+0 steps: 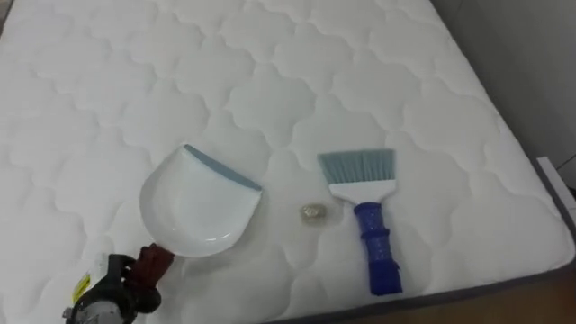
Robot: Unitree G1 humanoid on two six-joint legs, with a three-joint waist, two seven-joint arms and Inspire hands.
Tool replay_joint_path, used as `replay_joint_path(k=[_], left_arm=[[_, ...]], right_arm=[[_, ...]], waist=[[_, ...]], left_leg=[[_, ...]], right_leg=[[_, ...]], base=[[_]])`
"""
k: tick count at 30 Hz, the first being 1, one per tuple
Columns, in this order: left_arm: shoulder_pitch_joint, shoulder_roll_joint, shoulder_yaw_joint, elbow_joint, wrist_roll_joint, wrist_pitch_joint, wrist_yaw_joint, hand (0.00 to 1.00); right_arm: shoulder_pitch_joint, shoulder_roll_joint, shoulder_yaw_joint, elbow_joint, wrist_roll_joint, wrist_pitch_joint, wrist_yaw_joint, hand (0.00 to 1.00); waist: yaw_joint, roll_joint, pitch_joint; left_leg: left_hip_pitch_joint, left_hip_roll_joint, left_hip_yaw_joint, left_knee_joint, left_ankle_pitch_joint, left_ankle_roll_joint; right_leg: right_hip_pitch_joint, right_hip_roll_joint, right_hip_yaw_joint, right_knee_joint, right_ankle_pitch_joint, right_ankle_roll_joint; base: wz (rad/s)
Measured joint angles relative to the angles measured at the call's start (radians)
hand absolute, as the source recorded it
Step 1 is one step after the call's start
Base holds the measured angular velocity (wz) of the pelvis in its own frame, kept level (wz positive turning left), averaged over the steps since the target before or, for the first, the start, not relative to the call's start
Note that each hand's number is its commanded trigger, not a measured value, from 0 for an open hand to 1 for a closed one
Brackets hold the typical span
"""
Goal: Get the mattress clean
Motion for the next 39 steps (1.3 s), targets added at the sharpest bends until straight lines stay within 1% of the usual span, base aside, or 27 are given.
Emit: replay_joint_path(k=[2, 4, 6, 10, 11, 12, 16, 18, 19, 22, 25, 27, 29, 30, 32, 34, 36, 38, 39], left_arm=[[0.010, 0.000, 0.003, -0.006, 0.025, 0.001, 0.000, 1.00], [0.028, 0.000, 0.012, -0.028, 0.031, 0.001, 0.000, 1.00], [0.057, 0.000, 0.014, -0.056, 0.036, -0.004, 0.003, 1.00], [0.082, 0.000, 0.013, -0.059, 0.019, -0.023, 0.003, 1.00], [0.097, 0.000, 0.013, -0.060, 0.011, -0.034, 0.003, 1.00], [0.112, 0.000, 0.013, -0.066, 0.009, -0.037, 0.003, 1.00], [0.142, 0.000, 0.008, -0.072, 0.012, -0.037, -0.003, 1.00], [0.155, -0.002, 0.008, -0.073, 0.012, -0.036, -0.018, 1.00], [0.156, -0.003, 0.009, -0.076, 0.012, -0.036, -0.027, 1.00], [0.158, -0.003, 0.010, -0.081, 0.006, -0.037, -0.061, 1.00], [0.156, -0.003, 0.009, -0.080, 0.000, -0.038, -0.084, 1.00], [0.153, -0.003, 0.007, -0.081, 0.001, -0.038, -0.095, 1.00], [0.148, -0.003, 0.008, -0.081, 0.001, -0.038, -0.109, 1.00], [0.143, -0.003, 0.008, -0.082, 0.001, -0.039, -0.121, 1.00], [0.142, -0.003, 0.007, -0.090, 0.001, -0.039, -0.138, 1.00], [0.138, -0.001, 0.006, -0.090, 0.001, -0.038, -0.157, 1.00], [0.134, 0.000, 0.005, -0.089, 0.001, -0.038, -0.170, 1.00], [0.129, 0.000, 0.002, -0.088, 0.001, -0.038, -0.174, 1.00], [0.126, 0.000, 0.001, -0.086, 0.001, -0.039, -0.175, 1.00]], right_arm=[[-0.001, -0.005, -0.043, -0.007, 0.035, -0.001, -0.007, 0.00], [-0.011, -0.007, -0.095, -0.014, 0.062, -0.001, -0.030, 0.00], [-0.021, -0.009, -0.151, -0.047, 0.069, -0.005, -0.077, 0.00], [-0.041, -0.011, -0.153, -0.150, 0.077, -0.028, -0.140, 0.00], [-0.048, -0.011, -0.153, -0.185, 0.071, -0.042, -0.158, 0.00], [-0.056, -0.011, -0.152, -0.216, 0.059, -0.054, -0.184, 0.00], [-0.066, -0.010, -0.151, -0.308, -0.001, -0.080, -0.263, 0.00], [-0.078, -0.011, -0.151, -0.353, -0.034, -0.092, -0.319, 0.00], [-0.078, -0.011, -0.151, -0.365, -0.048, -0.094, -0.330, 0.00], [-0.080, -0.010, -0.149, -0.430, -0.127, -0.117, -0.385, 0.00], [-0.082, -0.011, -0.148, -0.509, -0.173, -0.147, -0.461, 0.00], [-0.086, -0.011, -0.147, -0.570, -0.226, -0.175, -0.531, 0.00], [-0.100, -0.012, -0.147, -0.595, -0.270, -0.192, -0.569, 0.00], [-0.106, -0.012, -0.147, -0.608, -0.302, -0.209, -0.587, 0.00], [-0.114, -0.012, -0.144, -0.643, -0.337, -0.210, -0.620, 0.00], [-0.124, -0.012, -0.133, -0.683, -0.349, -0.214, -0.654, 0.00], [-0.142, -0.014, -0.106, -0.704, -0.376, -0.239, -0.688, 0.00], [-0.160, -0.015, -0.083, -0.705, -0.405, -0.249, -0.708, 0.00], [-0.163, -0.018, -0.071, -0.707, -0.408, -0.252, -0.713, 0.00]], waist=[[0.000, 0.000, -0.0002], [-0.001, 0.002, -0.0020], [0.003, 0.005, -0.0063], [0.002, 0.006, -0.0068], [0.004, 0.005, -0.0075], [0.005, 0.003, -0.0080], [0.007, -0.001, -0.0097], [0.018, -0.001, -0.0098], [0.021, -0.001, -0.0098], [0.028, 0.000, -0.0098], [0.026, 0.000, -0.0102], [0.024, -0.001, -0.0093], [0.024, -0.002, -0.0086], [0.025, -0.003, -0.0081], [0.028, -0.002, -0.0077], [0.028, -0.002, -0.0064], [0.028, -0.001, -0.0047], [0.030, 0.000, -0.0030], [0.032, 0.000, -0.0009]], left_leg=[[0.008, -0.004, -0.001, 0.002, -0.001, 0.001], [0.010, -0.004, -0.003, 0.002, -0.001, 0.001], [0.018, -0.004, -0.001, 0.000, -0.001, 0.001], [0.015, -0.007, 0.005, 0.004, -0.001, 0.001], [0.016, -0.007, 0.010, 0.004, -0.001, 0.001], [0.017, -0.006, 0.016, 0.004, -0.001, 0.001], [0.015, -0.006, 0.017, 0.004, -0.002, 0.002], [0.014, -0.006, 0.020, 0.004, -0.002, 0.002], [0.014, -0.006, 0.020, 0.004, -0.002, 0.002], [0.008, -0.008, 0.021, 0.004, -0.002, 0.002], [0.000, -0.009, 0.022, 0.010, -0.002, 0.002], [-0.007, -0.014, 0.023, 0.015, -0.002, 0.002], [-0.019, -0.017, 0.026, 0.022, -0.002, 0.002], [-0.030, -0.017, 0.026, 0.032, -0.003, 0.004], [-0.047, -0.017, 0.029, 0.047, -0.007, 0.010], [-0.057, -0.018, 0.034, 0.053, -0.007, 0.010], [-0.061, -0.017, 0.034, 0.053, -0.007, 0.010], [-0.066, -0.016, 0.034, 0.053, -0.007, 0.010], [-0.067, -0.016, 0.034, 0.054, -0.007, 0.010]], right_leg=[[-0.003, -0.006, -0.001, 0.024, -0.014, 0.002], [-0.001, -0.006, -0.001, 0.026, -0.015, 0.002], [0.004, -0.006, 0.001, 0.025, -0.015, 0.002], [-0.009, -0.010, 0.005, 0.042, -0.018, 0.001], [-0.011, -0.010, 0.010, 0.042, -0.018, 0.001], [-0.015, -0.009, 0.013, 0.040, -0.018, 0.002], [-0.020, -0.010, 0.013, 0.039, -0.019, 0.002], [-0.019, -0.009, 0.017, 0.041, -0.018, 0.002], [-0.020, -0.008, 0.019, 0.041, -0.018, 0.002], [-0.030, -0.008, 0.029, 0.056, -0.021, 0.003], [-0.036, -0.011, 0.030, 0.063, -0.023, 0.004], [-0.049, -0.019, 0.027, 0.078, -0.028, 0.005], [-0.065, -0.024, 0.028, 0.093, -0.031, 0.006], [-0.074, -0.025, 0.030, 0.098, -0.031, 0.006], [-0.093, -0.027, 0.035, 0.110, -0.035, 0.006], [-0.108, -0.028, 0.039, 0.125, -0.036, 0.005], [-0.114, -0.027, 0.040, 0.127, -0.037, 0.003], [-0.120, -0.027, 0.040, 0.129, -0.036, 0.002], [-0.122, -0.027, 0.041, 0.130, -0.036, 0.001]], base=[[0.02], [0.00], [-0.03], [-0.06], [-0.09], [-0.09], [-0.01], [-0.05], [-0.04], [-0.01], [0.00], [0.00], [0.00], [0.00], [0.00], [-0.04], [-0.02], [0.00], [0.00]])
